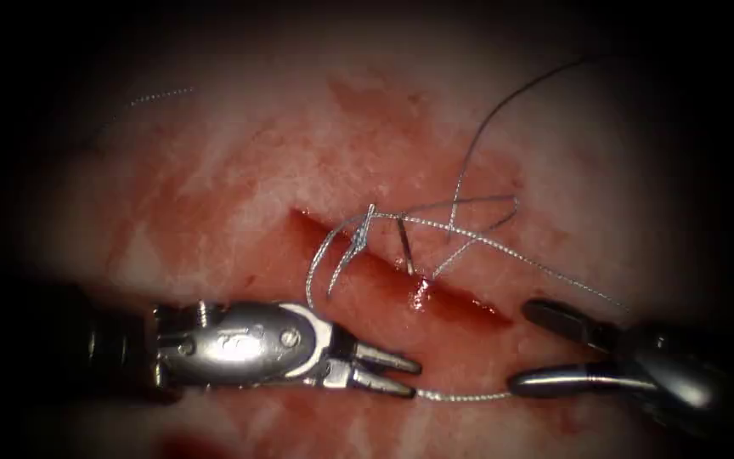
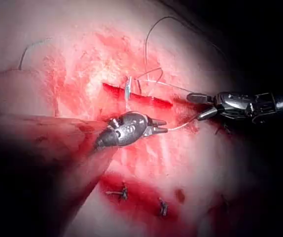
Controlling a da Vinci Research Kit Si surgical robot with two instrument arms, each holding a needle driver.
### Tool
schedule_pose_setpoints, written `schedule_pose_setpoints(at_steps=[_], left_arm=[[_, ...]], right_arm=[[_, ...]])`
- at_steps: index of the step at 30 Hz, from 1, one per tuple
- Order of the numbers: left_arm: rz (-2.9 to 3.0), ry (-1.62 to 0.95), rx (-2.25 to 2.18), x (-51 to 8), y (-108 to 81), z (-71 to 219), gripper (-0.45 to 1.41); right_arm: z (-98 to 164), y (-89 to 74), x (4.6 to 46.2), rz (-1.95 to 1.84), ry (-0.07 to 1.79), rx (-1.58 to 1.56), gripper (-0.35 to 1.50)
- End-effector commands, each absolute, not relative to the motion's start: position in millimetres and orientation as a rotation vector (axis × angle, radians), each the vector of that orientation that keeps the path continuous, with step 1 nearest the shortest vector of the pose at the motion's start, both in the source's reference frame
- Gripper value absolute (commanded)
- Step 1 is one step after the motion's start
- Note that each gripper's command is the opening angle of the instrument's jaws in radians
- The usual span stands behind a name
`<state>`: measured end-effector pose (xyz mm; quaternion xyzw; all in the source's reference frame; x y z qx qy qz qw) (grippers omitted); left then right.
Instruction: Wound Closure
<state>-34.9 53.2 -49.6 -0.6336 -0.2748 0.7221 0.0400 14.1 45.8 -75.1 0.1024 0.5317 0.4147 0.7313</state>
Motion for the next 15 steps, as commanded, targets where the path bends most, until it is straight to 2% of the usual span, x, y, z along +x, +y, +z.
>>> schedule_pose_setpoints(at_steps=[1, 9, 10, 11, 15], left_arm=[[2.198, -0.858, -1.933, -35.2, 52.3, -49.1, -0.35], [2.154, -0.915, -1.889, -34.1, 51.6, -49.6, -0.35], [2.132, -0.955, -1.875, -34.0, 51.4, -49.8, -0.35], [1.987, -1.136, -1.734, -33.8, 51.0, -50.6, -0.35], [1.902, -1.256, -1.650, -33.9, 50.9, -52.1, -0.35]], right_arm=[[-74.6, 45.4, 14.8, 0.911, 1.171, 0.227, 1.28], [-74.6, 45.3, 14.8, 0.911, 1.172, 0.228, 1.28], [-74.6, 45.3, 14.8, 0.911, 1.172, 0.228, 1.28], [-74.6, 45.3, 14.8, 0.910, 1.172, 0.228, 1.28], [-74.6, 45.3, 14.8, 0.911, 1.172, 0.228, 1.28]])
